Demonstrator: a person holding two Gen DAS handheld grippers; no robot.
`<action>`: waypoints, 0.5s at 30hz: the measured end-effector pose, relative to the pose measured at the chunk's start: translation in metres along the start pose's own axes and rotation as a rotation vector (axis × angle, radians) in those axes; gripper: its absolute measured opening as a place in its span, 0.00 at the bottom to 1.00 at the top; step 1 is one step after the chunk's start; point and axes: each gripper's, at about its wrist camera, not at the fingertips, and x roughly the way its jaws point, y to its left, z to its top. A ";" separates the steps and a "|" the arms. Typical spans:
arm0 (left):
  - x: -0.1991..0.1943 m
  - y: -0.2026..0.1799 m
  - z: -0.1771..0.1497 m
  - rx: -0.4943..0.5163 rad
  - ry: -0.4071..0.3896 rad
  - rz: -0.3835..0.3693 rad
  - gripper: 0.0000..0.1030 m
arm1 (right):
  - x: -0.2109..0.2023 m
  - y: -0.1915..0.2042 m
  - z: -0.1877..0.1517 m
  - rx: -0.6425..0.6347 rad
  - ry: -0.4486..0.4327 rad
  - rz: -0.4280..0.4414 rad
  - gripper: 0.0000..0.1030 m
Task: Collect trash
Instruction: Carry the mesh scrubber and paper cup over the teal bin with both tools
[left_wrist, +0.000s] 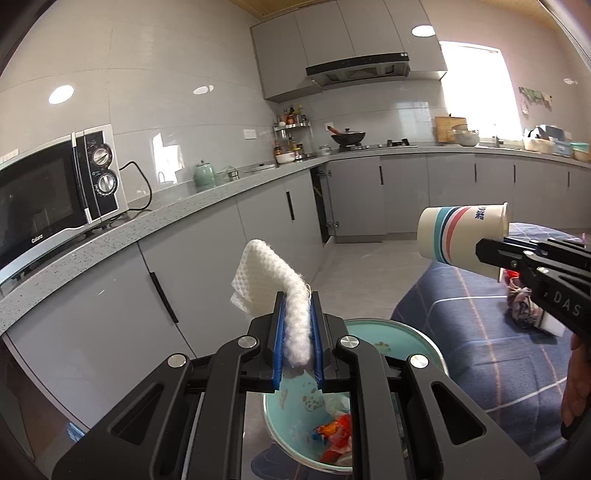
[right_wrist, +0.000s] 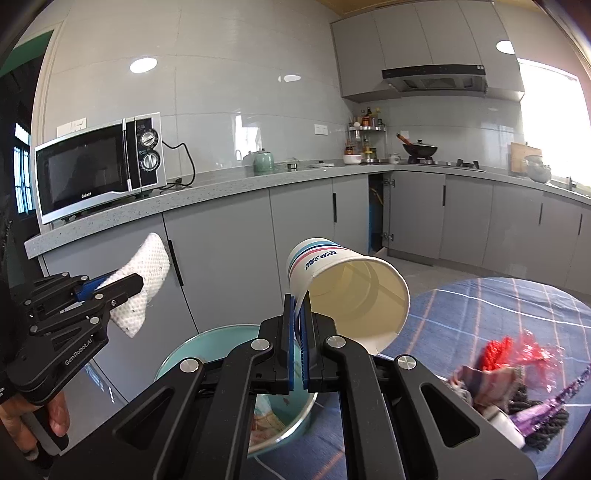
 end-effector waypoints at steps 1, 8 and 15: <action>0.001 0.002 0.000 -0.003 0.002 0.004 0.12 | 0.005 0.002 0.000 -0.003 0.002 0.005 0.04; 0.005 0.006 -0.001 -0.005 0.004 0.032 0.13 | 0.026 0.009 0.000 -0.009 0.008 0.013 0.04; 0.008 0.005 0.001 -0.006 0.008 0.056 0.13 | 0.039 0.013 -0.006 -0.017 0.026 0.017 0.04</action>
